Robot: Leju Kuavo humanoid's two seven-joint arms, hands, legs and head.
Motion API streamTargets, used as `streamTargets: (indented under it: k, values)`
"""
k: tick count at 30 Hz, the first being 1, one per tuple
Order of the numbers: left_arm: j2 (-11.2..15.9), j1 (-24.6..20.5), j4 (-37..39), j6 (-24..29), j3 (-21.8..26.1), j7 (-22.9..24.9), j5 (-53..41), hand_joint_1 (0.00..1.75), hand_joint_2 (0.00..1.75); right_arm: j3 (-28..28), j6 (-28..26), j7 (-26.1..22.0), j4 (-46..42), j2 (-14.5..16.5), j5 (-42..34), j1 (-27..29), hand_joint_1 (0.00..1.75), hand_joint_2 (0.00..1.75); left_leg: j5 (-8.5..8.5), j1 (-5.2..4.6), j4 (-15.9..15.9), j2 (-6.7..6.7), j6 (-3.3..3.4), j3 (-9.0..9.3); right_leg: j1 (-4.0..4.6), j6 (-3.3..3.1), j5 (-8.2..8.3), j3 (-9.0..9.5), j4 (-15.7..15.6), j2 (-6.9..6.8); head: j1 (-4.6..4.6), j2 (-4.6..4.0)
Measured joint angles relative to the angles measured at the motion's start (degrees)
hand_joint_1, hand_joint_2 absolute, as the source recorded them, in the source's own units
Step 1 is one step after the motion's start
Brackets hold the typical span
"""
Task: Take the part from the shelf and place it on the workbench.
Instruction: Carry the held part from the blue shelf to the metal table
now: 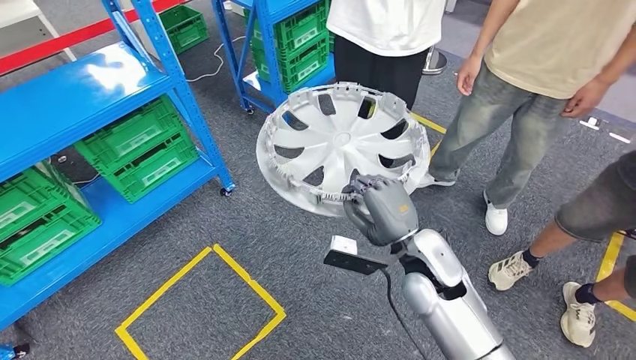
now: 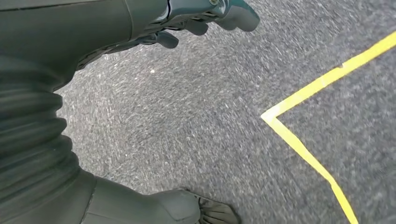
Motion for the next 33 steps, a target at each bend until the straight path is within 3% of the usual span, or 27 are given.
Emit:
streamTargets:
  k: [2,3,4,6,8,10,12,14,16,18,19,20,22,24,25,27,28,30,31,33]
  values:
    - [-0.03,0.15,0.05,-0.02,0.02,0.22,-0.01,0.0,1.75,0.0,-0.55,-0.42,0.65,-0.13,-0.21,-0.81,1.75,1.75,-3.18,-0.06,7.63,-0.56,0.1,-3.6,0.22,-0.25,0.07,-0.1,0.0,0.72,-0.04,0.0]
    - [-0.02,0.25,0.07,-0.04,0.03,0.38,0.0,0.0,1.75,0.01,-0.77,-0.61,0.97,-0.17,-0.28,-1.07,1.75,1.75,-3.56,-0.09,9.89,-0.63,0.26,-4.77,0.35,-0.29,0.07,-0.11,0.01,1.2,-0.04,0.0]
    - [-0.02,0.33,0.08,-0.05,0.05,0.56,0.01,0.0,1.75,0.03,-0.91,-0.76,1.29,-0.2,-0.32,-1.29,1.75,1.75,-2.82,-0.15,10.07,-0.72,0.53,-5.02,0.46,-0.31,0.08,-0.1,0.02,1.74,-0.06,0.0]
    - [-0.02,0.37,0.09,-0.08,0.07,0.95,0.05,0.0,1.75,0.05,-1.04,-0.86,1.9,-0.2,-0.35,-1.69,1.75,1.75,1.19,-0.41,4.13,-1.63,1.42,-2.57,0.63,-0.28,0.13,-0.04,0.04,2.91,-0.08,0.0]
    - [0.06,0.29,0.07,-0.06,0.1,1.05,0.28,0.0,1.75,0.11,-1.25,-0.8,2.36,-0.14,-0.35,-2.14,1.75,1.75,4.03,-0.66,-3.02,-3.87,2.31,0.53,0.65,0.01,0.3,-0.2,0.05,3.94,-0.07,0.0]
    - [0.07,0.12,0.06,-0.06,0.25,0.8,0.59,0.0,1.75,0.2,-1.45,-0.71,2.61,-0.06,-0.35,-2.56,1.75,1.75,4.39,-0.9,-5.48,-4.76,2.54,1.59,0.36,0.64,0.66,-0.61,-0.05,4.9,-0.07,0.0]
    - [-0.11,-0.21,0.06,-0.11,0.42,0.48,0.69,0.0,1.75,0.28,-1.44,-0.66,2.67,-0.04,-0.43,-2.64,1.75,1.75,4.82,-0.9,-6.05,-3.6,2.63,1.82,0.2,1.36,0.99,-0.87,-0.27,5.5,-0.09,0.0]
    - [-0.31,-0.64,0.02,-0.16,0.5,0.19,0.61,0.0,1.75,0.38,-1.18,-0.65,2.67,-0.07,-0.65,-2.67,1.75,1.75,5.34,-0.59,-6.81,-2.4,3.08,2.08,0.45,1.84,-0.27,-1.9,1.61,3.66,0.1,0.0]
    - [-0.42,-0.97,-0.02,-0.03,0.54,0.07,0.3,0.0,1.75,0.54,-0.85,-0.67,2.69,-0.07,-0.83,-2.82,1.75,1.75,5.47,-0.53,-7.06,-1.18,3.48,2.14,0.59,2.2,-3.63,-4.93,7.92,1.12,0.28,0.0]
    - [-0.49,-1.07,-0.02,0.34,0.55,0.22,-0.15,0.0,1.75,0.75,-0.56,-0.77,2.87,-0.05,-0.86,-2.88,1.75,1.75,5.35,-0.59,-6.95,0.15,3.6,2.11,0.48,2.59,-6.01,-8.01,14.44,0.37,0.29,0.0]
    - [-0.54,-1.08,-0.02,0.55,0.55,0.34,-0.34,0.0,1.75,0.84,-0.42,-0.79,3.01,-0.04,-0.87,-2.9,1.75,1.75,5.26,-0.6,-6.86,0.82,3.6,2.11,0.43,2.73,-5.73,-8.29,15.14,0.19,0.3,0.0]
    - [-0.59,-1.09,-0.02,0.74,0.55,0.48,-0.45,0.0,1.75,0.89,-0.28,-0.78,3.15,-0.03,-0.87,-2.92,1.75,1.75,5.14,-0.6,-6.72,1.42,3.54,2.11,0.37,2.79,-4.47,-7.36,13.49,-0.1,0.31,0.0]
    - [-0.72,-1.09,-0.01,1.2,0.55,0.89,-0.51,0.0,1.75,0.94,-0.11,-0.73,3.31,-0.01,-0.87,-3.15,1.75,1.75,4.73,-0.65,-6.25,2.5,3.17,2.1,0.43,2.63,-1.2,-3.19,5.79,-2.05,0.31,0.0]
    - [-0.78,-1.05,-0.01,1.74,0.58,1.33,-0.19,0.0,1.75,1.02,-0.2,-0.74,3.42,0.03,-0.89,-3.61,1.75,1.75,4.24,-0.99,-5.61,3.46,2.58,2.01,0.73,2.09,0.27,-0.57,0.59,-4.1,0.27,0.0]
    - [-0.76,-1.01,-0.01,1.92,0.63,1.46,0.07,0.0,1.75,1.05,-0.35,-0.73,3.47,0.04,-0.98,-3.81,1.75,1.75,4.1,-1.14,-5.51,3.93,2.28,2.02,0.9,1.75,0.18,-0.43,0.06,-4.38,0.26,0.0]
    - [-0.74,-0.93,0.0,2.27,0.78,1.44,0.42,0.0,1.75,0.96,-0.74,-0.72,3.5,-0.04,-1.31,-3.93,1.75,1.75,3.88,-1.14,-5.56,4.81,1.72,2.13,0.91,1.09,0.45,-0.61,0.04,-3.24,0.23,0.0]
    - [-0.72,-0.9,0.01,2.37,0.83,1.37,0.35,0.0,1.75,0.85,-0.88,-0.69,3.49,-0.1,-1.51,-3.9,1.75,1.75,3.44,-1.04,-5.27,4.48,1.41,2.08,0.77,0.77,0.59,-0.6,-0.12,-2.68,0.23,0.0]
    - [-0.66,-0.84,0.02,2.45,0.85,1.26,0.02,0.0,1.75,0.66,-1.06,-0.56,3.47,-0.21,-1.83,-3.83,1.75,1.75,0.94,-0.77,-1.77,2.17,0.89,0.71,0.43,0.18,0.92,-0.58,-0.46,-1.62,0.17,0.0]
    - [-0.6,-0.74,0.03,2.41,0.85,1.27,-0.13,0.0,1.75,0.62,-1.16,-0.49,3.47,-0.24,-1.94,-3.74,1.75,1.75,-0.98,-0.67,1.78,0.73,0.7,-0.77,0.4,0.02,1.0,-0.65,-0.49,-1.04,0.16,0.0]
    - [-0.45,-0.43,0.04,2.21,0.84,1.29,-0.21,0.0,1.75,0.6,-1.32,-0.4,3.47,-0.25,-2.07,-3.36,1.75,1.75,-3.86,-0.61,9.0,-0.5,0.51,-4.03,0.39,-0.12,1.08,-0.76,-0.47,0.35,0.13,0.0]
